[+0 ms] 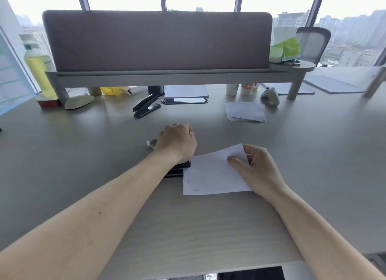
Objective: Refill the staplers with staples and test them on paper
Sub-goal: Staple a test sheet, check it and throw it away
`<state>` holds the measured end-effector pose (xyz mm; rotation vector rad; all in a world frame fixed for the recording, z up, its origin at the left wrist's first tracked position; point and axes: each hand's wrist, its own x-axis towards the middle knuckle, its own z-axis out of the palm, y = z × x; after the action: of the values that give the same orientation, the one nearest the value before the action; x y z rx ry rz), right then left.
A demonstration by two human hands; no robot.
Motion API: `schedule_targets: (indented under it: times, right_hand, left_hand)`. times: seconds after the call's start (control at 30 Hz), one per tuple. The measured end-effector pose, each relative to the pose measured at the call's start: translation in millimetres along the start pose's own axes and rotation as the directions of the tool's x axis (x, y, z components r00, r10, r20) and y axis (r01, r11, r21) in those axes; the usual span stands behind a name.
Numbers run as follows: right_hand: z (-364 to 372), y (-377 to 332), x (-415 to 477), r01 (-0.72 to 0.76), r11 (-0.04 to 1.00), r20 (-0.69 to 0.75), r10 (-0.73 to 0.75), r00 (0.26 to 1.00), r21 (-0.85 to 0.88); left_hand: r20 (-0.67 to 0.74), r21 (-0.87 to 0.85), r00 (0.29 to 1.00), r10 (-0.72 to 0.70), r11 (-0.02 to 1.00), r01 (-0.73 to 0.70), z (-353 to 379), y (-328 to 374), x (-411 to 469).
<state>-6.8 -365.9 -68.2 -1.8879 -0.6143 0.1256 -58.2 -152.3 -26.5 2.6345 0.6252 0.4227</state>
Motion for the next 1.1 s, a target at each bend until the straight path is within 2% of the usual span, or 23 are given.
schedule_targets:
  times: [0.27,0.5,0.8,1.1]
  right_hand:
    - [1,4,2,0.018,1.000,0.003,-0.018,1.000,-0.006]
    - [2,6,3,0.023,0.999,0.002,-0.023,1.000,-0.023]
    - [1,4,2,0.003,1.000,-0.003,-0.003,1.000,-0.018]
    - [0,3,1,0.004,0.999,-0.014,-0.004,1.000,-0.045]
  left_hand:
    - [-0.032,0.020,0.999,0.016,1.000,-0.015,4,-2,2]
    - [-0.020,0.108,0.999,0.032,0.994,-0.030,8,0,0]
    - [0.052,0.230,0.998,0.021,0.973,-0.033,10,5,-3]
    - [0.100,0.256,0.995,-0.015,0.967,-0.012,13,8,-2]
